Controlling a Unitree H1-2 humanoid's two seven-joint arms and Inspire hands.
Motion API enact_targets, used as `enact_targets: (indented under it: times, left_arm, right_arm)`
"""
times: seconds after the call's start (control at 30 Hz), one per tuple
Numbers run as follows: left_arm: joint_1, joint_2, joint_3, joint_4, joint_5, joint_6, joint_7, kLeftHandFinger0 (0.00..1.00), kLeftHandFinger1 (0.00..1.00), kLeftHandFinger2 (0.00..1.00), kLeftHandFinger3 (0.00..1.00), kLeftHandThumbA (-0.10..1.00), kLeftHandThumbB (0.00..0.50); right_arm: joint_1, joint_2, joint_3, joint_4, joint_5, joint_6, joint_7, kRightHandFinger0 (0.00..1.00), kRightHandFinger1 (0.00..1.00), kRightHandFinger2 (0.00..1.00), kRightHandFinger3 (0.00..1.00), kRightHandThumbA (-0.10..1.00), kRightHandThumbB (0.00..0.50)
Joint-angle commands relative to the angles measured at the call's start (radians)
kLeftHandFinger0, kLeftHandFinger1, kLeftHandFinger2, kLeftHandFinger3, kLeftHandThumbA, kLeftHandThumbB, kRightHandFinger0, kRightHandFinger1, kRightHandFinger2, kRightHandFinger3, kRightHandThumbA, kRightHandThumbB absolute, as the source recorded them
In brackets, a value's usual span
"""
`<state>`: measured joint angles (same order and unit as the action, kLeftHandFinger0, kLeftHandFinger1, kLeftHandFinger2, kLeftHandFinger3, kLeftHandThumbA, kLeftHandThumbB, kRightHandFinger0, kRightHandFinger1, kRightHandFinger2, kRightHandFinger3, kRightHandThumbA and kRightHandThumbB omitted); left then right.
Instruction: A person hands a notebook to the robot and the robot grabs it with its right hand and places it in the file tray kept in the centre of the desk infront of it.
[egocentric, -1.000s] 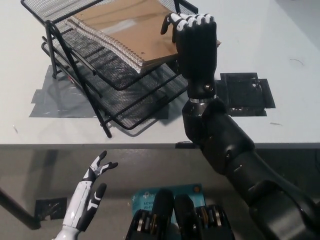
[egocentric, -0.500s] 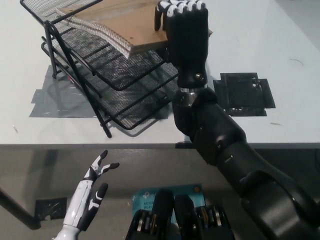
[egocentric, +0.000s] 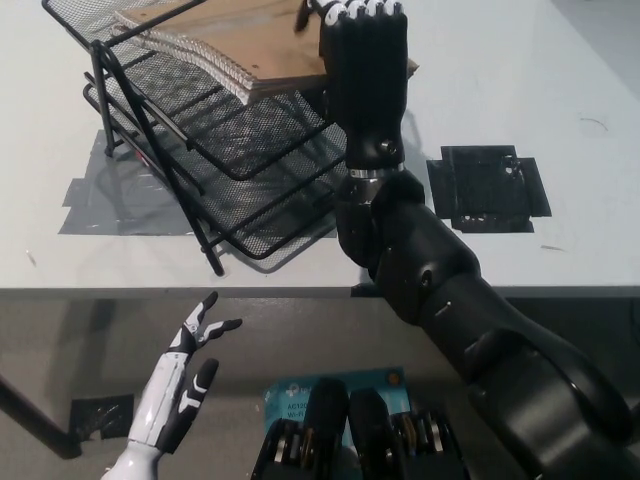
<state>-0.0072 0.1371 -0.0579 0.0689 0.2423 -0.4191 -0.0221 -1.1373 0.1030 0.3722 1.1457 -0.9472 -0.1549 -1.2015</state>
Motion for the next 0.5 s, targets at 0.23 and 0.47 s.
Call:
enact_targets:
  times: [0.23, 0.47]
  left_arm:
    - [-0.022, 0.009, -0.014, -0.045, 0.005, 0.010, -0.011, 0.90, 0.85, 0.76, 0.91, 1.00, 0.252]
    - [-0.037, 0.016, -0.017, -0.046, 0.014, 0.015, -0.013, 0.91, 0.86, 0.75, 0.89, 1.00, 0.265]
  right_arm:
    - [-0.085, -0.007, 0.174, 0.056, -0.044, -0.057, 0.033, 0.00, 0.00, 0.10, 0.00, 0.61, 0.000]
    - [0.015, -0.124, 0.206, -0.383, 0.106, -0.036, 0.627, 0.07, 0.21, 0.42, 0.25, 0.45, 0.092]
